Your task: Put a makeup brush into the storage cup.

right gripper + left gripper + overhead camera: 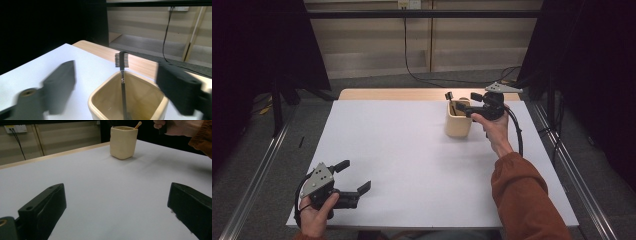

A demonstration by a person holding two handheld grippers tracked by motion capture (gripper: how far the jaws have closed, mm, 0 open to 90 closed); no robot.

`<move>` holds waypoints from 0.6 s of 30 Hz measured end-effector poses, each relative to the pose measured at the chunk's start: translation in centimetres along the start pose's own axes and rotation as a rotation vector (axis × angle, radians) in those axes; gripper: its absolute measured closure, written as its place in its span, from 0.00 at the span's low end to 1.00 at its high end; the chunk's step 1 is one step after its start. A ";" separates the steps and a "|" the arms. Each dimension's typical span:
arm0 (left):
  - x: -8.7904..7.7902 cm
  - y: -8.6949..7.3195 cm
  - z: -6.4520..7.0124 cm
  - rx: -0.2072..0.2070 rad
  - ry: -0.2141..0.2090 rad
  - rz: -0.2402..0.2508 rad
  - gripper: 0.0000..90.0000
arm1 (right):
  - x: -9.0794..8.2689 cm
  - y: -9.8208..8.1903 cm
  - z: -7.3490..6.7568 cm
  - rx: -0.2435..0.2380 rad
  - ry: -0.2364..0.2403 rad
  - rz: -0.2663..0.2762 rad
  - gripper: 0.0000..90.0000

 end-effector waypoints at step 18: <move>-0.5 -0.1 -0.1 0.004 0.011 0.001 0.02 | -0.8 -0.2 -0.7 -0.017 -0.025 -0.018 0.04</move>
Point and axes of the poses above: each handheld gripper's, and its own axes: x roughly forward along the jaws, y roughly out of its top, z roughly to its right, the point moved 1 cm from there along x, roughly forward along the jaws, and after that the axes turned 1 degree about -z, right-handed, at the moved point
